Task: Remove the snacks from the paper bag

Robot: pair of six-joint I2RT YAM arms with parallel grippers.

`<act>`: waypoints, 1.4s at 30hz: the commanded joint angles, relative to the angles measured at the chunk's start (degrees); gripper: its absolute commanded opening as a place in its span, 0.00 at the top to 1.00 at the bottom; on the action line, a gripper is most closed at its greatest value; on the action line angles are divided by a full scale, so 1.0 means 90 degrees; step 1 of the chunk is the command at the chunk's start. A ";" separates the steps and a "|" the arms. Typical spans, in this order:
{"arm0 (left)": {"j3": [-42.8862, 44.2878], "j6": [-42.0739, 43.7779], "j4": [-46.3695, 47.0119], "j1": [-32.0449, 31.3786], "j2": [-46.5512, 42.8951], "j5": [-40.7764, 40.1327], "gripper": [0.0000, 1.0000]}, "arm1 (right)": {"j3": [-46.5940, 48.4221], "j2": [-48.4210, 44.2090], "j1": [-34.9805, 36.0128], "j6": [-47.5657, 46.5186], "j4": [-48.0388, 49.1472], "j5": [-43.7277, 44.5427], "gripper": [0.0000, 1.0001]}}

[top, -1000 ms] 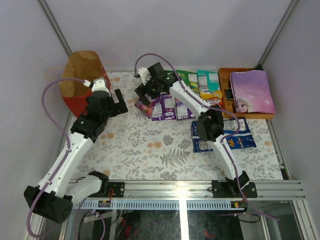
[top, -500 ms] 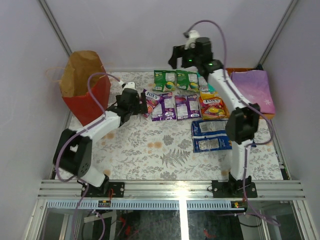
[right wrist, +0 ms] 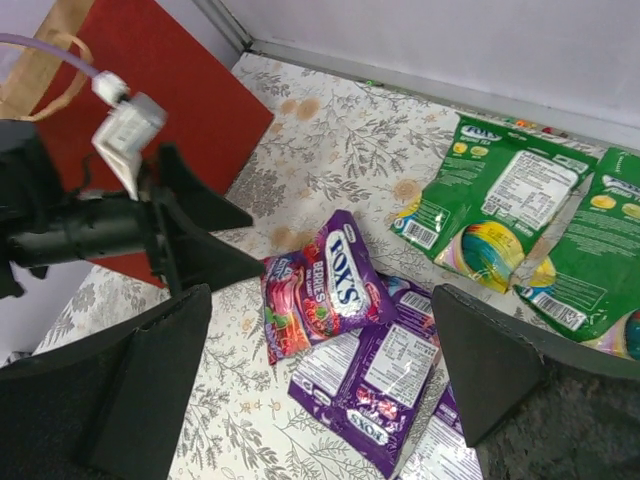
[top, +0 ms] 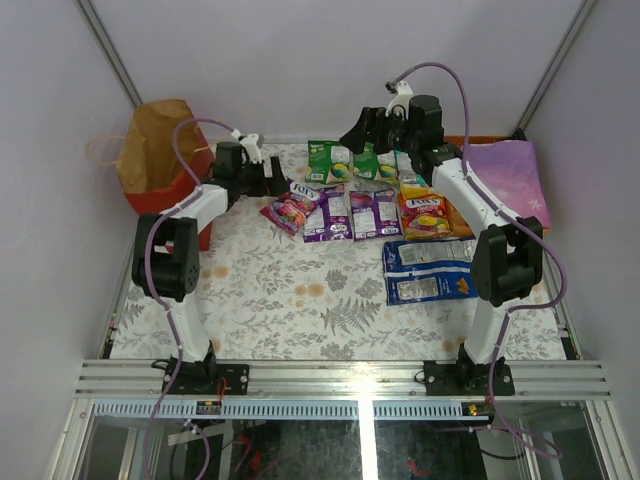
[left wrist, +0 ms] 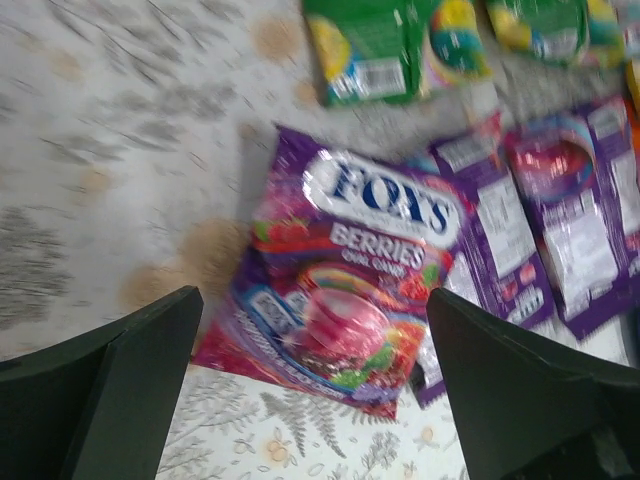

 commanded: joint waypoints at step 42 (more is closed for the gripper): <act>-0.3528 -0.2483 0.0884 0.0243 -0.1027 -0.0892 0.44 | 0.0392 0.0872 0.0306 0.0912 0.1041 -0.1358 0.13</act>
